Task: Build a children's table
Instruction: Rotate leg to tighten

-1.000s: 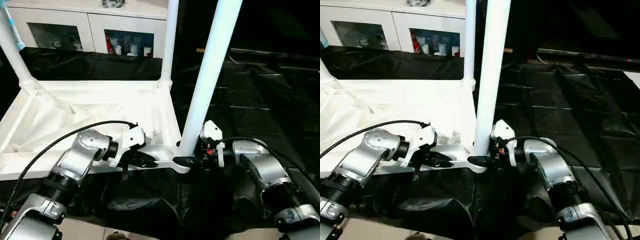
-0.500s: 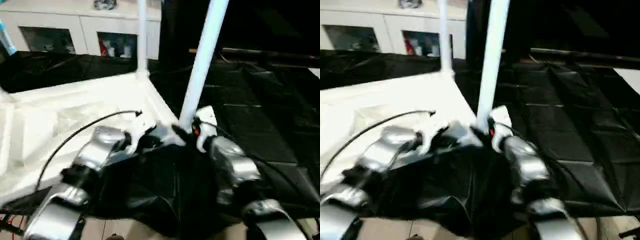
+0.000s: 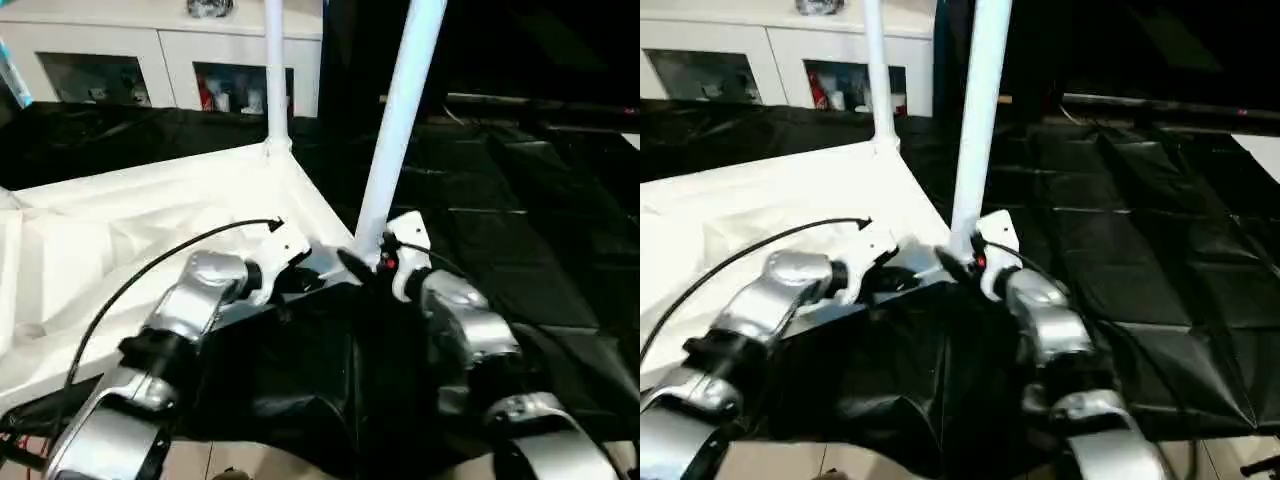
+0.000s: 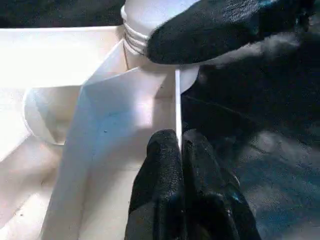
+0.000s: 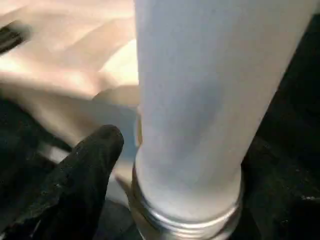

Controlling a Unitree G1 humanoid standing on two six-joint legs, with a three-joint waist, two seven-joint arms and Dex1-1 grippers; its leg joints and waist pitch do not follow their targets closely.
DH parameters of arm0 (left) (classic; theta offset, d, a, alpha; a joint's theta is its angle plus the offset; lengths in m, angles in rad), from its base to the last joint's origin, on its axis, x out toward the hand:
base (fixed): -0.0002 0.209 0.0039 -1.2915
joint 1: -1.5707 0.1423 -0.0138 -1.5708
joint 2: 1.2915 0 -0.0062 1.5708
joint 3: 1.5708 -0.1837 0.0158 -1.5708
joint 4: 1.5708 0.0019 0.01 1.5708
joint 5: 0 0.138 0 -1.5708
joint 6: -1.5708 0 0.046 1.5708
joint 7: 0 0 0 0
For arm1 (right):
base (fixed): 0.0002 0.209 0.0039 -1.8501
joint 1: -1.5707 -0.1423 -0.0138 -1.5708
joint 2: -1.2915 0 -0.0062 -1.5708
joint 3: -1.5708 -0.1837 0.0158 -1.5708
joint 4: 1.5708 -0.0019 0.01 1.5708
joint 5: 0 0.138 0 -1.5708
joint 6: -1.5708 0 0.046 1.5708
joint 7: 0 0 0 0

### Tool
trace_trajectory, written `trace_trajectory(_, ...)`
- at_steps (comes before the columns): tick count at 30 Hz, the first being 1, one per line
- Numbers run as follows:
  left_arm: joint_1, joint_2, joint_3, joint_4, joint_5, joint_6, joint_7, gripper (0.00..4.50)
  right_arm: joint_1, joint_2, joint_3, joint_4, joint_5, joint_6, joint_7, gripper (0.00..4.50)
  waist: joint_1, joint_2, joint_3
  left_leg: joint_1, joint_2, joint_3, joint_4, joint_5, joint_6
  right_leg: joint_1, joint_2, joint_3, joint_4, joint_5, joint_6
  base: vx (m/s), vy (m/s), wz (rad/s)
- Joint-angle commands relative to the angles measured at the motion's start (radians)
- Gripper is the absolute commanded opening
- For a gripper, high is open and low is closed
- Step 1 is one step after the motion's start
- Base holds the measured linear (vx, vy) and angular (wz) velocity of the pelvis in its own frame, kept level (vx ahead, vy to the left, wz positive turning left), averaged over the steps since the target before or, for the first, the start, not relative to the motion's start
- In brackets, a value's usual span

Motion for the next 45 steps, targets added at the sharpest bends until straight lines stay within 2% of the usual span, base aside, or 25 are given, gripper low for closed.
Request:
trace_trajectory(1, 0.003, -0.021, -0.041, -0.058, -0.055, -0.055, -0.078, 0.0, 0.004, 0.01, 0.09, -0.041, 0.019, -0.002, 0.139, 3.75, 0.003, 0.003, -0.063, -0.001, 0.03, -0.006, -0.067, -0.2, 0.056, 0.057, -0.08, 0.064, -0.08, -0.353, -0.115, 0.0, 0.0, 0.0)
trace_trajectory(3, 0.017, 0.01, -0.046, -0.077, -0.068, -0.062, -0.134, 0.0, 0.014, -0.036, 0.094, -0.072, 0.034, 0.013, 0.221, 3.75, 0.003, 0.002, -0.062, -0.001, 0.03, -0.005, -0.067, -0.203, 0.054, 0.058, -0.081, 0.064, -0.08, -0.357, -0.123, 0.0, 0.0, 0.0)
trace_trajectory(5, 0.022, 0.021, -0.047, -0.085, -0.076, -0.061, -0.159, 0.0, 0.018, -0.05, 0.095, -0.083, 0.036, 0.02, 0.253, 3.75, 0.007, 0.005, -0.062, 0.003, 0.033, -0.005, -0.067, -0.209, 0.057, 0.056, -0.081, 0.065, -0.08, -0.359, -0.126, 0.0, 0.0, 0.0)
trace_trajectory(9, 0.037, 0.064, -0.051, -0.113, -0.091, -0.052, -0.245, 0.0, 0.028, -0.098, 0.107, -0.1, 0.023, 0.019, 0.337, 3.75, 0.008, 0.003, -0.06, 0.002, 0.032, -0.006, -0.068, -0.222, 0.049, 0.056, -0.08, 0.063, -0.082, -0.384, -0.121, 0.0, 0.0, 0.0)
trace_trajectory(10, 0.042, 0.078, -0.053, -0.126, -0.097, -0.044, -0.273, 0.0, 0.032, -0.11, 0.111, -0.107, 0.028, 0.03, 0.365, 3.59, 0.009, 0.003, -0.06, 0.001, 0.032, -0.006, -0.068, -0.221, 0.048, 0.058, -0.081, 0.063, -0.081, -0.386, -0.121, 0.0, 0.0, 0.0)
trace_trajectory(12, 0.049, 0.098, -0.057, -0.143, -0.107, -0.039, -0.309, 0.0, 0.039, -0.129, 0.122, -0.124, 0.039, 0.045, 0.406, 3.59, 0.01, 0.003, -0.061, 0.001, 0.032, -0.006, -0.067, -0.213, 0.05, 0.057, -0.079, 0.063, -0.08, -0.383, -0.122, 0.0, 0.0, 0.0)
trace_trajectory(13, 0.049, 0.098, -0.057, -0.143, -0.107, -0.039, -0.309, 0.0, 0.039, -0.129, 0.122, -0.124, 0.039, 0.045, 0.406, 3.38, 0.011, 0.004, -0.061, 0.001, 0.033, -0.005, -0.068, -0.212, 0.051, 0.057, -0.079, 0.063, -0.08, -0.38, -0.124, 0.0, 0.0, 0.0)
trace_trajectory(16, 0.061, 0.122, -0.06, -0.166, -0.131, -0.021, -0.364, 0.0, 0.05, -0.145, 0.137, -0.151, 0.053, 0.072, 0.445, 3.15, 0.015, 0.003, -0.061, 0.003, 0.034, -0.005, -0.068, -0.209, 0.048, 0.056, -0.077, 0.063, -0.077, -0.363, -0.132, 0.0, 0.0, 0.0)
trace_trajectory(23, 0.072, 0.128, -0.062, -0.186, -0.14, -0.011, -0.38, 0.0, 0.064, -0.15, 0.147, -0.176, 0.049, 0.089, 0.471, 2.74, 0.021, 0.001, -0.06, 0.004, 0.033, -0.006, -0.069, -0.219, 0.038, 0.055, -0.08, 0.064, -0.081, -0.391, -0.121, 0.0, 0.0, 0.0)
trace_trajectory(28, 0.066, 0.093, -0.043, -0.166, -0.132, -0.015, -0.311, 0.0, 0.073, -0.118, 0.123, -0.172, 0.056, 0.095, 0.406, 2.69, 0.021, 0.001, -0.06, 0.004, 0.033, -0.006, -0.069, -0.211, 0.036, 0.054, -0.079, 0.064, -0.081, -0.384, -0.119, 0.0, 0.0, 0.0)
trace_trajectory(30, 0.038, 0.05, -0.02, -0.111, -0.103, -0.015, -0.207, 0.0, 0.063, -0.06, 0.077, -0.119, 0.042, 0.075, 0.253, 2.68, 0.018, -0.001, -0.058, 0.004, 0.032, -0.006, -0.07, -0.218, 0.026, 0.051, -0.079, 0.063, -0.083, -0.4, -0.116, 0.0, 0.0, 0.0)
trace_trajectory(31, 0.029, 0.038, -0.014, -0.094, -0.095, -0.014, -0.177, 0.0, 0.059, -0.041, 0.063, -0.101, 0.036, 0.065, 0.202, 2.68, 0.014, -0.002, -0.057, 0.007, 0.027, -0.006, -0.068, -0.235, 0.016, 0.049, -0.082, 0.06, -0.092, -0.456, -0.1, 0.0, 0.0, 0.0)
trace_trajectory(32, 0.001, -0.001, 0.01, -0.047, -0.084, -0.002, -0.087, 0.0, 0.042, 0.007, 0.029, -0.048, 0.026, 0.065, 0.065, 2.68, 0.014, -0.002, -0.057, 0.008, 0.026, -0.007, -0.068, -0.235, 0.008, 0.05, -0.083, 0.059, -0.093, -0.473, -0.092, 0.0, 0.0, 0.0)
trace_trajectory(33, -0.007, -0.011, 0.015, -0.036, -0.081, 0.002, -0.066, 0.0, 0.038, 0.017, 0.022, -0.036, 0.025, 0.069, 0.036, 2.67, 0.008, -0.003, -0.057, 0.01, 0.022, -0.008, -0.066, -0.242, 0.0, 0.047, -0.083, 0.056, -0.099, -0.513, -0.077, 0.0, 0.0, 0.0)
trace_trajectory(34, -0.02, -0.03, 0.023, -0.014, -0.076, -0.004, -0.026, 0.0, 0.029, 0.041, 0.006, -0.01, 0.025, 0.065, -0.026, 2.67, 0.006, -0.005, -0.059, 0.006, 0.022, -0.01, -0.067, -0.232, 0.001, 0.051, -0.084, 0.056, -0.098, -0.514, -0.068, 0.0, 0.0, 0.0)
trace_trajectory(35, -0.038, -0.057, 0.034, 0.014, -0.071, -0.006, 0.024, 0.0, 0.018, 0.076, -0.014, 0.021, 0.026, 0.055, -0.106, 2.67, 0.002, -0.004, -0.057, 0.005, 0.022, -0.009, -0.067, -0.231, 0.001, 0.049, -0.082, 0.056, -0.101, -0.518, -0.063, 0.0, 0.0, 0.0)
trace_trajectory(36, -0.05, -0.075, 0.036, 0.034, -0.065, -0.007, 0.056, 0.0, 0.008, 0.103, -0.031, 0.046, 0.028, 0.048, -0.173, 2.67, 0.002, -0.002, -0.058, 0.009, 0.022, -0.009, -0.066, -0.232, 0.001, 0.047, -0.084, 0.055, -0.103, -0.519, -0.062, 0.0, 0.0, 0.0)
trace_trajectory(37, -0.074, -0.11, 0.045, 0.075, -0.049, -0.011, 0.139, 0.0, -0.007, 0.15, -0.054, 0.08, 0.035, 0.034, -0.262, 2.67, 0.0, -0.001, -0.062, 0.006, 0.023, -0.009, -0.066, -0.226, 0.007, 0.048, -0.085, 0.057, -0.1, -0.492, -0.07, 0.0, 0.0, 0.0)
trace_trajectory(39, -0.09, -0.141, 0.054, 0.102, -0.043, -0.013, 0.203, 0.0, -0.022, 0.186, -0.07, 0.108, 0.032, 0.026, -0.354, 2.67, 0.0, 0.001, -0.063, 0.007, 0.024, -0.009, -0.068, -0.218, 0.007, 0.047, -0.083, 0.059, -0.095, -0.462, -0.073, 0.0, 0.0, 0.0)
trace_trajectory(41, -0.1, -0.161, 0.063, 0.118, -0.04, -0.012, 0.244, 0.0, -0.032, 0.208, -0.076, 0.126, 0.026, 0.021, -0.4, 2.67, 0.002, 0.0, -0.065, 0.004, 0.026, -0.008, -0.068, -0.195, 0.011, 0.05, -0.081, 0.061, -0.086, -0.4, -0.088, 0.0, 0.0, 0.0)
trace_trajectory(43, -0.106, -0.189, 0.062, 0.132, -0.027, -0.018, 0.266, 0.0, -0.049, 0.236, -0.067, 0.151, -0.01, -0.01, -0.424, 2.67, 0.004, 0.001, -0.066, 0.002, 0.027, -0.006, -0.068, -0.177, 0.016, 0.052, -0.082, 0.064, -0.078, -0.337, -0.108, 0.0, 0.0, 0.0)
trace_trajectory(45, -0.098, -0.197, 0.05, 0.122, -0.024, -0.029, 0.249, 0.0, -0.055, 0.238, -0.064, 0.154, -0.012, -0.039, -0.402, 2.67, 0.006, 0.002, -0.065, 0.001, 0.027, -0.004, -0.069, -0.189, 0.025, 0.054, -0.082, 0.064, -0.08, -0.332, -0.112, 0.0, 0.0, 0.0)
